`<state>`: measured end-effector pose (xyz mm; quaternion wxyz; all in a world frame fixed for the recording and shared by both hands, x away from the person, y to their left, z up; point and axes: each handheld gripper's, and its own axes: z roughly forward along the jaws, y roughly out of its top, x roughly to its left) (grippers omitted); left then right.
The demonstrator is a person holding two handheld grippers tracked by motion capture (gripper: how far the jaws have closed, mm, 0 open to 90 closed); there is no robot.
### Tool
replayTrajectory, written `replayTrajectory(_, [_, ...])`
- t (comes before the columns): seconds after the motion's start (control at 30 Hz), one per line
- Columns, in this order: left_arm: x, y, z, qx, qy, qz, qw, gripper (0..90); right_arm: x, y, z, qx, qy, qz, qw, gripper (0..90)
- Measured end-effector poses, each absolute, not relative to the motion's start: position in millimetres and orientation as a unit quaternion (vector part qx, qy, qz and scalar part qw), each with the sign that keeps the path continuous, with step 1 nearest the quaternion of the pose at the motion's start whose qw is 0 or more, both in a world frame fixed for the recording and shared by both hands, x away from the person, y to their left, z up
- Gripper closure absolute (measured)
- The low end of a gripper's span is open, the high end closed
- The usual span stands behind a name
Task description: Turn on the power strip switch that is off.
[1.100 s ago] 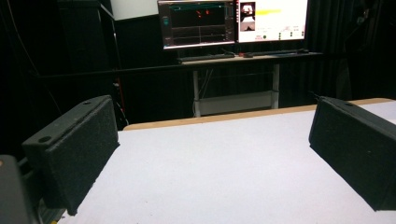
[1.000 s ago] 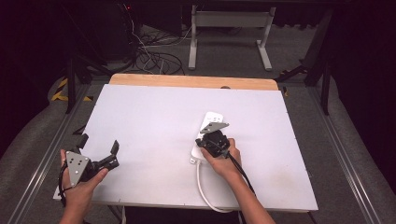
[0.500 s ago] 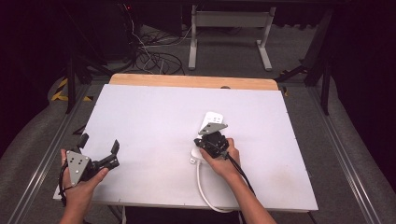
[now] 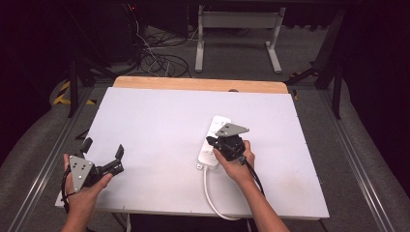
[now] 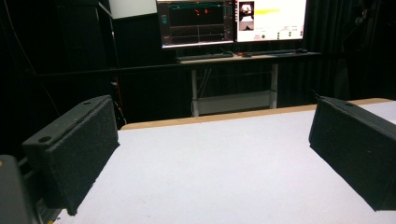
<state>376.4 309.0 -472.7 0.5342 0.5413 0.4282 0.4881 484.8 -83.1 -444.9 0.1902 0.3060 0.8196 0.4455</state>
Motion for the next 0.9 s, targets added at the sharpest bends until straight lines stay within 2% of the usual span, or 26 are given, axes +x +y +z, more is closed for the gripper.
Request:
replayTrajectory(0.33, [380, 306, -472, 0.543, 0.425, 0.485, 0.538, 1.7, 474, -100, -431, 0.294, 0.783, 0.498, 0.23, 90.0])
replayTrajectory(0.9, [388, 298, -471, 0.55, 0.416, 0.475, 0.546, 1.7, 436, -162, -413, 0.275, 0.663, 0.631, 0.296, 90.0])
